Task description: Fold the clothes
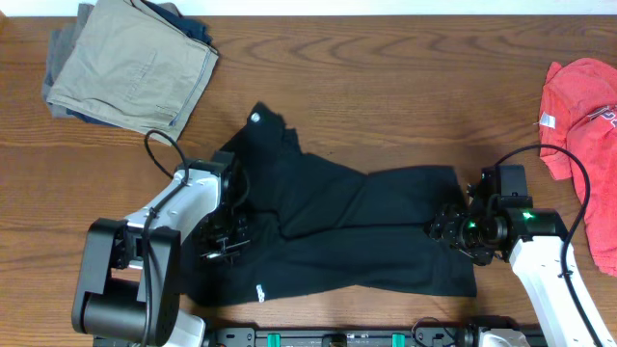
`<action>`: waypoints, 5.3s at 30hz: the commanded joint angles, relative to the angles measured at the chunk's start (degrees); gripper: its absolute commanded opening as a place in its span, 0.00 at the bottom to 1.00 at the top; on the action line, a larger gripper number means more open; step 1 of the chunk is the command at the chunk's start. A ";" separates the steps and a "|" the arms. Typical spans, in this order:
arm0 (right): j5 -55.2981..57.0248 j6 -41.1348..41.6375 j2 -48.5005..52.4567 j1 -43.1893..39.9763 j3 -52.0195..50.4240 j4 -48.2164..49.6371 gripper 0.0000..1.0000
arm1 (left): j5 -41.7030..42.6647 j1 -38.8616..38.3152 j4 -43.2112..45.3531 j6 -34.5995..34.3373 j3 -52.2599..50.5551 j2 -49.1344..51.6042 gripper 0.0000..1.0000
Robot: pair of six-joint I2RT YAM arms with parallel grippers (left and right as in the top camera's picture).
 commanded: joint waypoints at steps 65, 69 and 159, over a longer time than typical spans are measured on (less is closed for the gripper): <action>-2.56 -2.99 -0.35 -0.44 0.09 2.40 0.75 | -5.88 3.80 38.58 20.33 25.83 17.73 0.89; -2.54 -2.99 -0.35 -0.44 0.09 2.45 0.75 | -5.88 3.78 39.01 20.31 25.83 19.19 0.89; 7.61 -14.49 48.39 1.81 31.85 9.03 0.40 | -6.51 3.80 41.38 20.11 21.14 19.39 0.06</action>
